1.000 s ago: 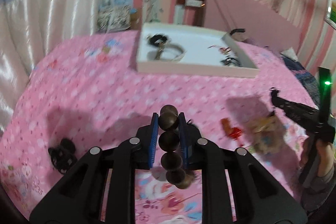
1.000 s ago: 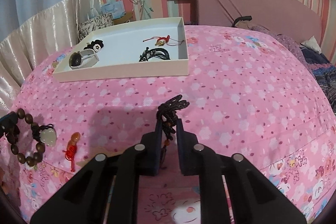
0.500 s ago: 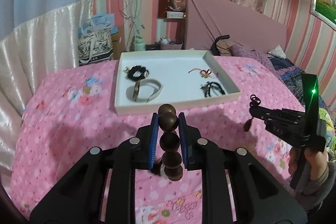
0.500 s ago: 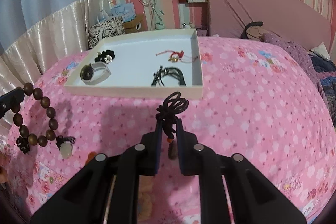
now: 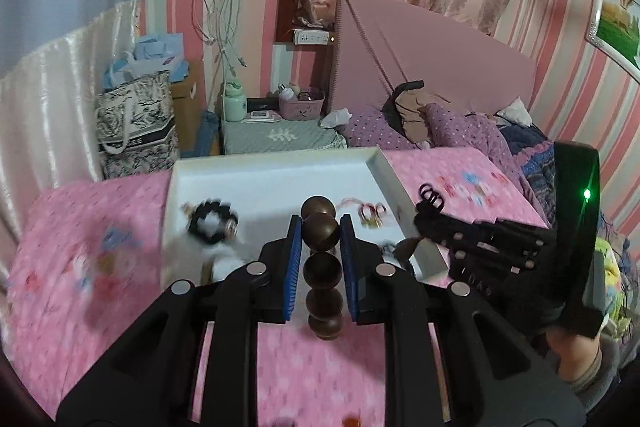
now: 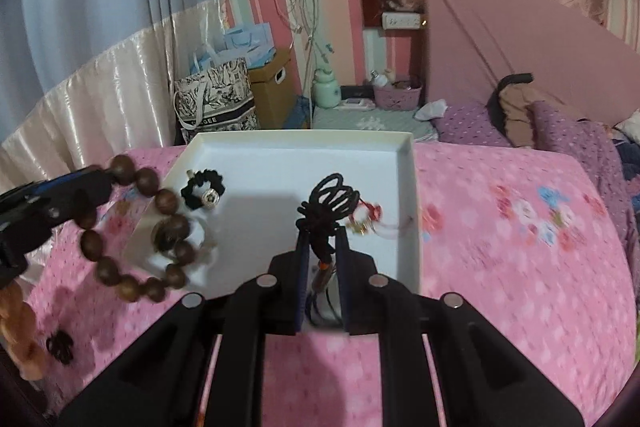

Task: Organize jewelry
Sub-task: 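Carry the bead bracelet to the tray with left tool while right tool carries the cord, then open both tools over the tray and lift them away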

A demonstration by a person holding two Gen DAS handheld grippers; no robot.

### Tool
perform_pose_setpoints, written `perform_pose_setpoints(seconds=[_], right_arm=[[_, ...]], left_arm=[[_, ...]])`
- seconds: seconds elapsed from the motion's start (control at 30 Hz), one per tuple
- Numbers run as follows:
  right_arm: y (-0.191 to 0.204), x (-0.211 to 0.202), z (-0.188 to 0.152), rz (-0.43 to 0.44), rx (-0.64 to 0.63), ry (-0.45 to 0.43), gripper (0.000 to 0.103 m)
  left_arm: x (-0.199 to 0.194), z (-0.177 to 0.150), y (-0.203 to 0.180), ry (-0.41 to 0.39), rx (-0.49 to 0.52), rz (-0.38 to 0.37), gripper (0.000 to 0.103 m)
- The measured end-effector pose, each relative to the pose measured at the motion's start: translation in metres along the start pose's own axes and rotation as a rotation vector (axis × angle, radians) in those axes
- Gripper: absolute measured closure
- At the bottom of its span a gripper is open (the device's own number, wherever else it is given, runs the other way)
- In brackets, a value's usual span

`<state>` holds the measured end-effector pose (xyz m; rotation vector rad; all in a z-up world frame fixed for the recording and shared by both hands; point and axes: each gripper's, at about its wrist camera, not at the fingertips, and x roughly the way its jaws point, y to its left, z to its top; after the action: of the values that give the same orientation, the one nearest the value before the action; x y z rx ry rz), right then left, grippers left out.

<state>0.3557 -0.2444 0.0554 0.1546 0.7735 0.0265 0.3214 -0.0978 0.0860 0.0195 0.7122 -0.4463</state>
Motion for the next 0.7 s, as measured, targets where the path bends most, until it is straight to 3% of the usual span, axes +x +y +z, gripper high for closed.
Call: perform_pose_setpoints(seconds=[0.2, 0.3, 0.5, 0.7], right_arm=[[-0.009, 0.067, 0.019, 0.001, 0.023, 0.089, 0.09], [-0.01, 0.09, 0.022, -0.009, 0.009, 0.112, 0.09], [-0.014, 0.125, 0.028, -0.041, 0.004, 0.16, 0.09], [-0.017, 0.144, 0.029, -0.047, 0.016, 0.203, 0.09]], left_arm=[[0.102, 0.026, 0.023, 0.123, -0.051, 0.025, 0.085], [0.133, 0.026, 0.035, 0.166, -0.07, 0.04, 0.086], [0.169, 0.024, 0.057, 0.208, -0.082, 0.118, 0.085], [0.185, 0.02, 0.073, 0.257, -0.124, 0.141, 0.085]])
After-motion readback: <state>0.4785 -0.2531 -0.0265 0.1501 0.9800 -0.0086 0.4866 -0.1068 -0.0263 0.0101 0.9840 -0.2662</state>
